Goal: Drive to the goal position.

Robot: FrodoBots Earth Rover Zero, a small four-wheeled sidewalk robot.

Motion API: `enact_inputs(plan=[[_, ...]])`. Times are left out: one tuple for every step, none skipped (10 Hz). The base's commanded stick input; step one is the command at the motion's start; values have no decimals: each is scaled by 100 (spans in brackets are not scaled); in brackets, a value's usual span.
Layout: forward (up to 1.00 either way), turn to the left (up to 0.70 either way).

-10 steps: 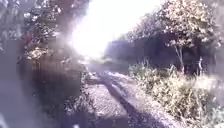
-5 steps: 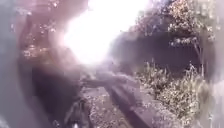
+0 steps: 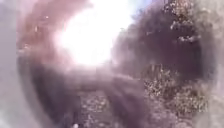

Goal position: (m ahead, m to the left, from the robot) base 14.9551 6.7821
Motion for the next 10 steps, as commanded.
enact_inputs(plan=[[70,0],[70,0],[70,0],[70,0],[70,0],[70,0],[70,0],[70,0],[70,0],[70,0]])
